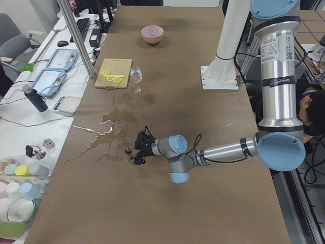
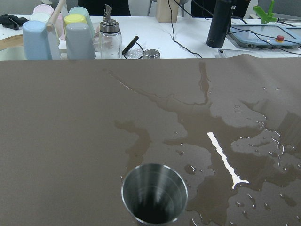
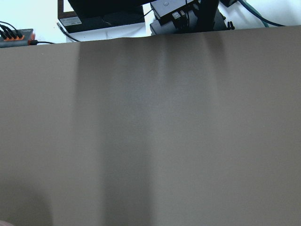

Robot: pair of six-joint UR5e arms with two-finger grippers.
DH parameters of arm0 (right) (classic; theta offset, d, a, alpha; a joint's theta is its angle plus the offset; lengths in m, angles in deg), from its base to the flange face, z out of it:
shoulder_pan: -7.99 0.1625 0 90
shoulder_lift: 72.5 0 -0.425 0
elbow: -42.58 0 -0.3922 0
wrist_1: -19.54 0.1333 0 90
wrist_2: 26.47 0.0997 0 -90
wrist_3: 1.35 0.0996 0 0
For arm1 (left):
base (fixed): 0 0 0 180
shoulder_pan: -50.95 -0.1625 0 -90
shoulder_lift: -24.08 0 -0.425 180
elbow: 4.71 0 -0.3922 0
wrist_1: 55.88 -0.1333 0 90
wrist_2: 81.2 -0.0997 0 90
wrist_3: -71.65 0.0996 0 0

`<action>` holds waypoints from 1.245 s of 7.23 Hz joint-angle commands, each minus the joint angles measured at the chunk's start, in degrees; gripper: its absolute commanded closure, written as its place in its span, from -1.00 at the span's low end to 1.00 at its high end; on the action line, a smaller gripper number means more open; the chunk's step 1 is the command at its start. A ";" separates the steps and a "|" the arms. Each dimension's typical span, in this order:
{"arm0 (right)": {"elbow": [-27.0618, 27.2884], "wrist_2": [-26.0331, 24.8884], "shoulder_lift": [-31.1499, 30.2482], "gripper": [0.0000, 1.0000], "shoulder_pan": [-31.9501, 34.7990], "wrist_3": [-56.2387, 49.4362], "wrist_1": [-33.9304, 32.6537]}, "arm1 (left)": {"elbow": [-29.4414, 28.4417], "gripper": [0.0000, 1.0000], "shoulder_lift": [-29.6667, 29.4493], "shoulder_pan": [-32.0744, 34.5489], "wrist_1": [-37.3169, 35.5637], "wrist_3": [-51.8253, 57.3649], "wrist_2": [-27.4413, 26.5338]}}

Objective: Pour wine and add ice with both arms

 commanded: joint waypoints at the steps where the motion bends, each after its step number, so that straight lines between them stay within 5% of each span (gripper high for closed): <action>1: 0.38 -0.11 0.48 -1.00 0.64 -0.62 0.15 | 2.39 -0.93 -2.94 7.45 -8.06 0.53 8.57; 4: 1.78 0.59 2.05 -1.00 3.81 0.08 -1.95 | 4.77 -0.91 -10.84 16.69 -24.06 1.15 20.01; 6: 1.96 0.50 1.81 -1.00 4.95 0.17 -2.75 | 4.95 -0.91 -14.19 21.78 -36.33 11.56 25.71; 7: 1.96 0.59 1.80 -1.00 5.56 0.17 -2.93 | 5.12 -0.91 -15.42 26.34 -45.89 18.05 33.50; 9: 2.05 0.68 1.89 -1.00 5.66 0.17 -2.93 | 11.93 -0.91 -15.96 29.98 -72.20 32.98 35.07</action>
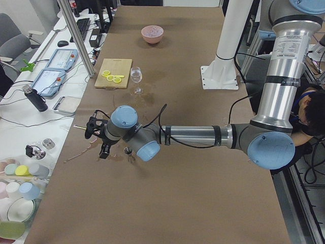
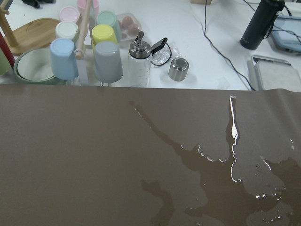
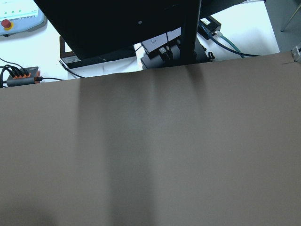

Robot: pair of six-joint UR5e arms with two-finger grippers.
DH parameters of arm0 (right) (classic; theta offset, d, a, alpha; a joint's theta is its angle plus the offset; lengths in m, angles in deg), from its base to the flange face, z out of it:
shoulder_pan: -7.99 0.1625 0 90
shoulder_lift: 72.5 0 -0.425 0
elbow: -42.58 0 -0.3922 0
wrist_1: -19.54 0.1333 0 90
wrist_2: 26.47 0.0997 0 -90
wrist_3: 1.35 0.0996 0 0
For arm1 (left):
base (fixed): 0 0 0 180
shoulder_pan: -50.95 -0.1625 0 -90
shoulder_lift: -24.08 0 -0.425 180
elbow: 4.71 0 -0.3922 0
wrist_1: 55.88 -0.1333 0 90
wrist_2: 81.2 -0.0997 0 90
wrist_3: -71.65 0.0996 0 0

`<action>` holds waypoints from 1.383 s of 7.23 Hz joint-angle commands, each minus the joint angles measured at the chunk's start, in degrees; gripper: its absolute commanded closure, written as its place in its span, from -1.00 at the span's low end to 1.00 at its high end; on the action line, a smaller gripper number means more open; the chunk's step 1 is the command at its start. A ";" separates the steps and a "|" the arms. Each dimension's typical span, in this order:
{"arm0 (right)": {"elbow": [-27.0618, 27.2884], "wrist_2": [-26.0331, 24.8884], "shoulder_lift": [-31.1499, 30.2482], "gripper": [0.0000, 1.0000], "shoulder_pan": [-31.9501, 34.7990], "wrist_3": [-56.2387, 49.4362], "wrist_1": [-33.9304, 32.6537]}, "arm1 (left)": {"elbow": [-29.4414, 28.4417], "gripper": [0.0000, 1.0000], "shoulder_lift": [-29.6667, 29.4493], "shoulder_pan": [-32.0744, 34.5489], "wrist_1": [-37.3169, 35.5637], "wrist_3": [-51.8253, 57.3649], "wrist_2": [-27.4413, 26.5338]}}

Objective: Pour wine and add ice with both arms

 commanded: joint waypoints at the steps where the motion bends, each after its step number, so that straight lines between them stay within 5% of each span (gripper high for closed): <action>1: -0.14 -0.13 -0.04 -1.00 -0.13 0.00 -0.01 | 8.20 -0.92 -2.05 5.49 -32.46 20.56 0.03; 4: -4.61 1.26 -0.39 -1.00 -1.71 0.44 0.17 | 8.77 -0.92 -3.03 6.93 -49.03 26.65 -3.94; 10: -4.80 0.57 0.23 -1.00 -8.04 3.69 0.78 | 4.29 -0.93 -0.57 6.31 -47.92 35.71 3.62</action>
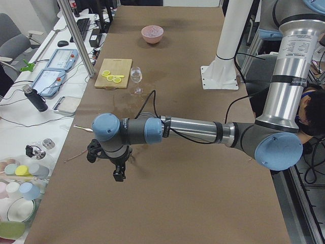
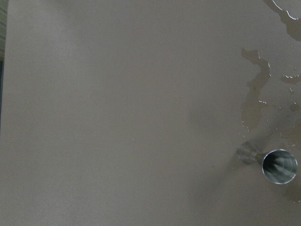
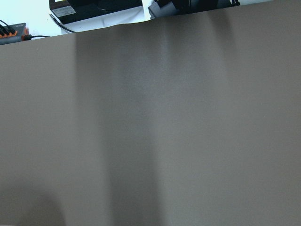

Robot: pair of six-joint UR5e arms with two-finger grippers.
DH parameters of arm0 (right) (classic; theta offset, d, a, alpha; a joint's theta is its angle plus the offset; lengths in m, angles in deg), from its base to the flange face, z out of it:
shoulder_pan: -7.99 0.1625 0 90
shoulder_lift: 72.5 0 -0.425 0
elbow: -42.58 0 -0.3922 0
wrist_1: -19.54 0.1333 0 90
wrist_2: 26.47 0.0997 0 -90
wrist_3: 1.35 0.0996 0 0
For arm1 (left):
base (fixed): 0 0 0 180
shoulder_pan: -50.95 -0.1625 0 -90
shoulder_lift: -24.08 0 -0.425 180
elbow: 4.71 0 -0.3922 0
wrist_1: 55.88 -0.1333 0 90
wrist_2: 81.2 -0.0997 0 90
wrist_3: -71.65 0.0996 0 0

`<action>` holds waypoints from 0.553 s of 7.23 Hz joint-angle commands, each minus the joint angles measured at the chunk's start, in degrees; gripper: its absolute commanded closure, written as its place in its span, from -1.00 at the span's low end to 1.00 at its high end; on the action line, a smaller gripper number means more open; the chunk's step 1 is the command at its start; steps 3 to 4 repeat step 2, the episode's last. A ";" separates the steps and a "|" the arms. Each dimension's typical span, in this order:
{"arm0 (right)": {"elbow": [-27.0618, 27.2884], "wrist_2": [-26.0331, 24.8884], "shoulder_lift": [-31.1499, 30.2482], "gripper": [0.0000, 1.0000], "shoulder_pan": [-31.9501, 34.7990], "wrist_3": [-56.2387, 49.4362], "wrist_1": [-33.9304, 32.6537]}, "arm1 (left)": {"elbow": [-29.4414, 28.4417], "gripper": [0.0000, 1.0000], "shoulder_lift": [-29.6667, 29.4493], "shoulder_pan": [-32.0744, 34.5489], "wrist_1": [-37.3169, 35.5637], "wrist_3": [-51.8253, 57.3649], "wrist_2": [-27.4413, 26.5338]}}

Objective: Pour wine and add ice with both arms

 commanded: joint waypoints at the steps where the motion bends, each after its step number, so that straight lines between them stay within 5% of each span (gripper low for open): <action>1: 0.23 -0.34 -0.22 -1.00 -0.62 0.61 0.38 | -0.05 -0.93 0.21 0.00 0.23 0.45 0.44; 4: 0.41 -0.43 -0.14 -1.00 -0.80 0.69 0.39 | 0.13 -0.93 0.21 0.00 0.23 0.36 0.53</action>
